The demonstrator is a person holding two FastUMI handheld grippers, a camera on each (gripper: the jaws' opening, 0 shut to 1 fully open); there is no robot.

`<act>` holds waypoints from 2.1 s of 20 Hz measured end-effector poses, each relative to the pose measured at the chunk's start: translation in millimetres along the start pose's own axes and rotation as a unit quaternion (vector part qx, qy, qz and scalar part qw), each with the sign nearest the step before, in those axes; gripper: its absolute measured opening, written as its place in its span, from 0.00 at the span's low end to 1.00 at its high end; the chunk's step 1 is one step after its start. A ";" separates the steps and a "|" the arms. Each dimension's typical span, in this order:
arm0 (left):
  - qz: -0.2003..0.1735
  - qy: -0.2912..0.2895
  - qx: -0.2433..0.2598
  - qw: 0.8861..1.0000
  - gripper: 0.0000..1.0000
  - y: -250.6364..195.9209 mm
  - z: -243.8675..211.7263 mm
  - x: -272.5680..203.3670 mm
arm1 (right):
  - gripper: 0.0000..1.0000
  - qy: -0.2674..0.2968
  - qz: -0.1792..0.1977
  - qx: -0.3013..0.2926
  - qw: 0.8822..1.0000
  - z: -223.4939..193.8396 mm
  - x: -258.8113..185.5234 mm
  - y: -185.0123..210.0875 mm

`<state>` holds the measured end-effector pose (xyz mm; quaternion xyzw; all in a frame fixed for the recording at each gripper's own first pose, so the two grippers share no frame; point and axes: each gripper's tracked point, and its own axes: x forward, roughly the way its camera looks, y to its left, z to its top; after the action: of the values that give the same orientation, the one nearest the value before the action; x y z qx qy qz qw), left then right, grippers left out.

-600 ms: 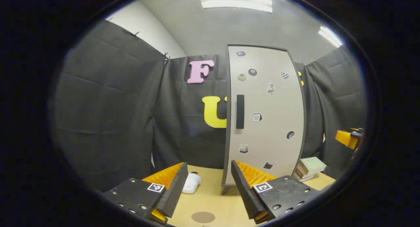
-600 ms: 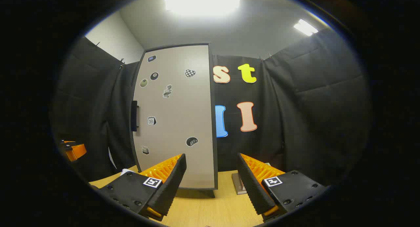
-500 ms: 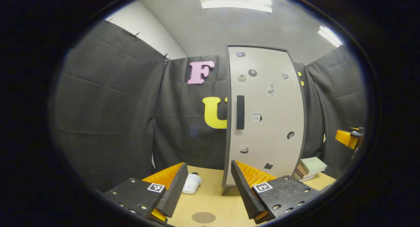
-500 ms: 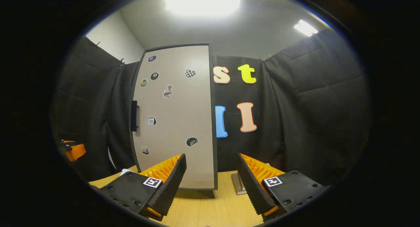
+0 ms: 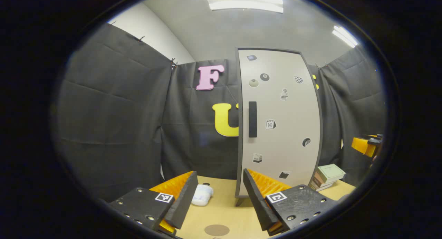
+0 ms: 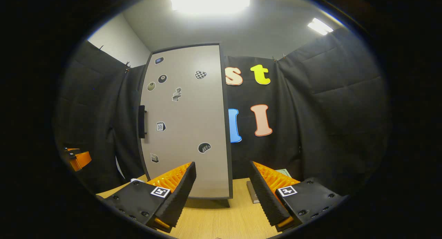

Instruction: Open the cabinet door with the right hand, grasp the bottle in the cabinet with the left hand and place it on the coaster, then close the cabinet door with the right hand.

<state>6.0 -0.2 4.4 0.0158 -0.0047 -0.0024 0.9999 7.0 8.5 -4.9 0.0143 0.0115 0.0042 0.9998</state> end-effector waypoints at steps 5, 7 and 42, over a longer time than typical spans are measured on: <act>0.005 0.000 0.005 1.000 0.80 5.9 0.7 0.9 | 0.97 0.000 0.007 -0.001 1.000 2.9 8.2 10.4; 0.009 -0.001 0.005 1.000 0.80 13.9 0.4 0.6 | 0.97 0.003 0.016 0.002 1.000 3.5 12.6 18.9; 0.225 0.039 0.033 0.973 0.80 251.6 -39.2 -98.8 | 0.80 0.012 0.131 -0.019 0.991 57.7 212.2 309.0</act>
<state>-91.1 253.0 -27.7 0.0471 0.0310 0.2231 0.9732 217.9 317.6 56.8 -0.0032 0.0216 0.1359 0.9905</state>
